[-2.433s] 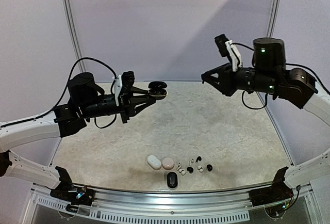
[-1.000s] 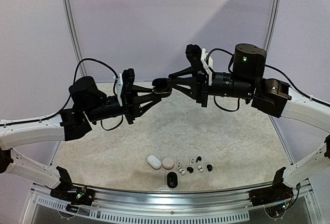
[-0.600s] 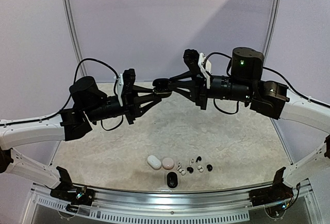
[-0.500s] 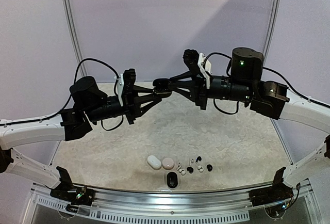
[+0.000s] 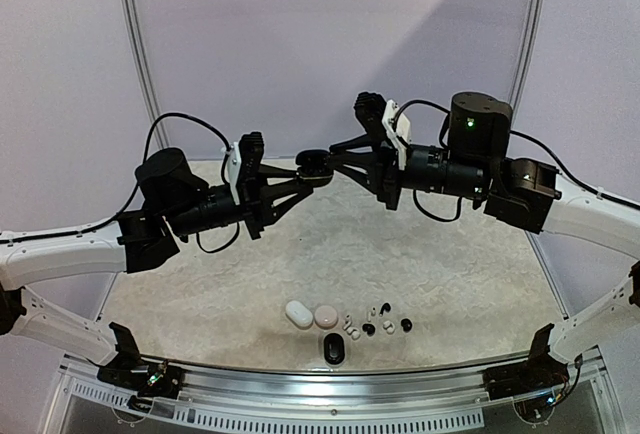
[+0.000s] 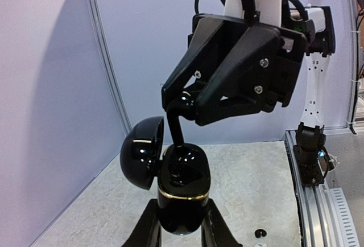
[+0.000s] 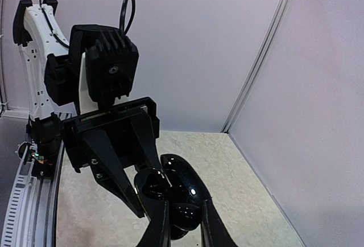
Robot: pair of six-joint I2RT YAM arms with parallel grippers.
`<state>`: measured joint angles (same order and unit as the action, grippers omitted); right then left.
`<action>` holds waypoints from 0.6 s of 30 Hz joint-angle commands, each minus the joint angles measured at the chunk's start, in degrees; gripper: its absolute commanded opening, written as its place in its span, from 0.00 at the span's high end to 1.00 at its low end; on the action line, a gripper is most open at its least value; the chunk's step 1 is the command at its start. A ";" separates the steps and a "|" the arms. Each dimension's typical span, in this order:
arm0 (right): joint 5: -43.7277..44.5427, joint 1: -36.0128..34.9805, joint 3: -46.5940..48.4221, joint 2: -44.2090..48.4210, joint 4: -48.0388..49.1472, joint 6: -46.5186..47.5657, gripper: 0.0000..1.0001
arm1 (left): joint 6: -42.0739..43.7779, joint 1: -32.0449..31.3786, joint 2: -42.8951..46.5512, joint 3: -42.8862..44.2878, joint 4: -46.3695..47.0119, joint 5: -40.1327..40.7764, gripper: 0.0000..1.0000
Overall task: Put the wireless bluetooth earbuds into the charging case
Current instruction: Insert the right earbud into the right side groove of the charging case.
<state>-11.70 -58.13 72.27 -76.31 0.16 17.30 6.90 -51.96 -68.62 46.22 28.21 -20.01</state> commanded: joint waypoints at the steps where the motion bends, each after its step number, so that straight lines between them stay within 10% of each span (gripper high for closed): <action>1: 3.07 0.02 -1.25 -0.68 0.73 0.74 1.00 | 0.38 -1.69 -0.37 1.07 1.91 -0.76 1.00; 18: 1.55 0.03 -1.81 0.21 0.26 0.14 1.00 | -2.00 -2.35 -0.95 0.96 2.37 2.71 1.00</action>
<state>-10.37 -58.11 71.05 -76.36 1.98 18.09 6.66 -52.90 -69.25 46.22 28.42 -18.85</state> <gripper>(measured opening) 0.167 0.191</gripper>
